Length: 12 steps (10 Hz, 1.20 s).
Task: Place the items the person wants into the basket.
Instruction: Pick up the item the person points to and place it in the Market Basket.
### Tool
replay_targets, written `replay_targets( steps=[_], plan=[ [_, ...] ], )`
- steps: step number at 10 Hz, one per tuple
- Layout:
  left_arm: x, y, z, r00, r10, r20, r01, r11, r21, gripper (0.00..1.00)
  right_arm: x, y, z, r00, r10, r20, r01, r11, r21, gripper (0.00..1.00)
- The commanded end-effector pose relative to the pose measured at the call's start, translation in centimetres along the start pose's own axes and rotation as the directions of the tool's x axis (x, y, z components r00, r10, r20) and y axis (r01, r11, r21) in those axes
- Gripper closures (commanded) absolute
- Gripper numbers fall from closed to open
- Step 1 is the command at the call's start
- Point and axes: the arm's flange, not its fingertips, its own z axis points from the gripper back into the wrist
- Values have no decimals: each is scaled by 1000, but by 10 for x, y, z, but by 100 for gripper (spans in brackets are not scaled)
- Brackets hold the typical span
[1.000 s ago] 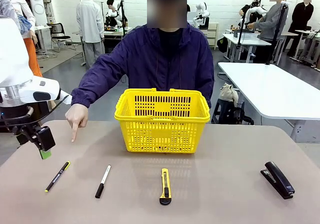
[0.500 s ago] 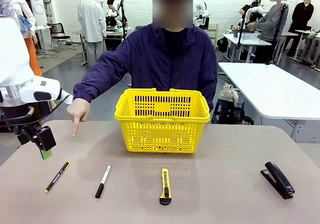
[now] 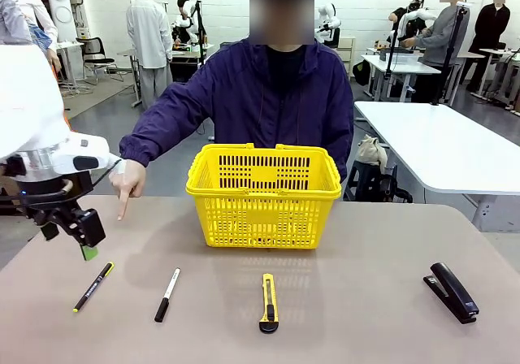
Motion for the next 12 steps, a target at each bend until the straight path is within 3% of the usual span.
replay_targets(
  steps=[1,12],
  plan=[
    [-16,-7,-49,997,71,15,-71,997,34,0,1,-3,0,999,17,37,-17,1000,2,0],
    [-18,24,-159,984,181,6,-180,982,-54,0,1,-3,0,999,17,37,-17,1000,2,0]
  ],
)
